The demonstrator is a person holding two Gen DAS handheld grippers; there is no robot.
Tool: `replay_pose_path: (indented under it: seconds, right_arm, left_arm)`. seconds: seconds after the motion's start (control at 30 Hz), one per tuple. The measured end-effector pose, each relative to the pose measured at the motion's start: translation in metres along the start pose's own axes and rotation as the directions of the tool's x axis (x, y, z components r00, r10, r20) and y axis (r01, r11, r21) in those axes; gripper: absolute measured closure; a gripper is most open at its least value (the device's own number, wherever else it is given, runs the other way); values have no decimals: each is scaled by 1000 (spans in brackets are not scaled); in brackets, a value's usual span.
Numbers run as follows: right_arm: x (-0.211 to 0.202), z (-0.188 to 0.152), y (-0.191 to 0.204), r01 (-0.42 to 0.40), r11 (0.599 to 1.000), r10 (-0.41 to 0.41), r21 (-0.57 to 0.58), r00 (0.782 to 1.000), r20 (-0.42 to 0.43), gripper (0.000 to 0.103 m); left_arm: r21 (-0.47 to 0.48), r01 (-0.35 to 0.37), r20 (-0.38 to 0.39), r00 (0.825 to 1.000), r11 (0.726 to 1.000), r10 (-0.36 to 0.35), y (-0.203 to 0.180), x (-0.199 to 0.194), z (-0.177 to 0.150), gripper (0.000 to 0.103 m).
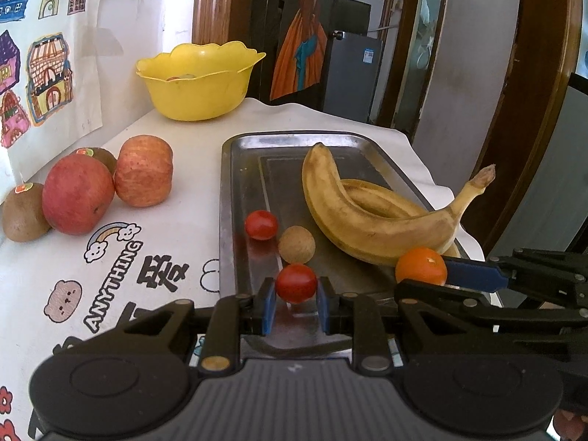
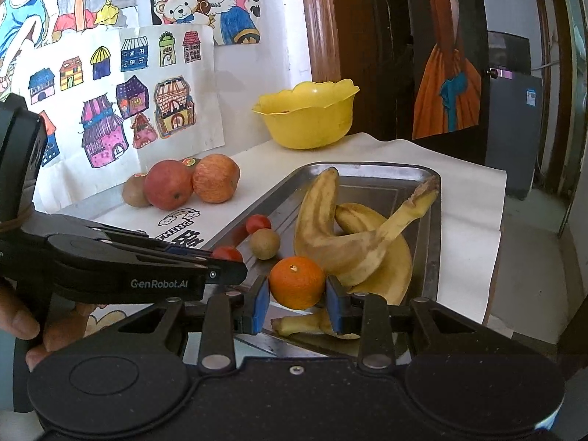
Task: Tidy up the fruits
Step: 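Carry the mandarin with the right tool while the left tool carries the tomato over the tray, then open both tools to drop the mandarin and tomato onto the tray, then move both tools back toward the apples and kiwis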
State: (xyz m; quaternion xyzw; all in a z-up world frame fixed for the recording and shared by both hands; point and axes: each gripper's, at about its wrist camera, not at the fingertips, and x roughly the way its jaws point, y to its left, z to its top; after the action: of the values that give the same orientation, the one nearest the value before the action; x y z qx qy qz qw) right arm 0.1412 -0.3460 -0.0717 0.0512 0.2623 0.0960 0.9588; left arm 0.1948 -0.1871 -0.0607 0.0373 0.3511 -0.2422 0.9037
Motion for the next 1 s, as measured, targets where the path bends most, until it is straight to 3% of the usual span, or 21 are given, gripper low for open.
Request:
replay_pose_path:
  seconds: [0.33, 0.43, 0.6, 0.63, 0.73, 0.8, 0.9, 1.0]
  right_arm:
    - [3, -1, 3, 8, 1000, -8, -9, 1000, -2, 67]
    - [1, -1, 4, 12, 1000, -12, -11, 1000, 1, 60]
    - [-10, 0, 8, 33, 999, -32, -16, 999, 25, 47]
    - [-14, 0, 9, 36, 999, -35, -17, 999, 32, 45]
    - [-26, 3, 14, 50, 999, -49, -16, 997, 58, 29]
    - [-36, 6, 19, 60, 998, -59, -12, 995, 81, 16]
    - [-51, 12, 29, 60, 998, -58, -11, 991, 117, 4]
    - [-66, 18, 44, 58, 998, -57, 0, 987, 148, 1]
  left_arm:
    - [-6, 4, -12, 1000, 1000, -4, 0, 0, -2, 75]
    - [-9, 1, -5, 1000, 1000, -1, 1, -5, -2, 71]
    - [-21, -11, 42, 999, 1000, 12, 4, -23, 0, 43]
    - [-23, -15, 55, 998, 1000, 17, 4, -28, 0, 42]
    - [-27, -34, 95, 995, 999, 36, 9, -44, 1, 30]
    - [-35, -54, 132, 990, 998, 58, 13, -58, 2, 15]
    - [-48, -88, 191, 977, 995, 96, 21, -81, 2, 5]
    - [-70, -134, 243, 959, 988, 148, 34, -106, 1, 1]
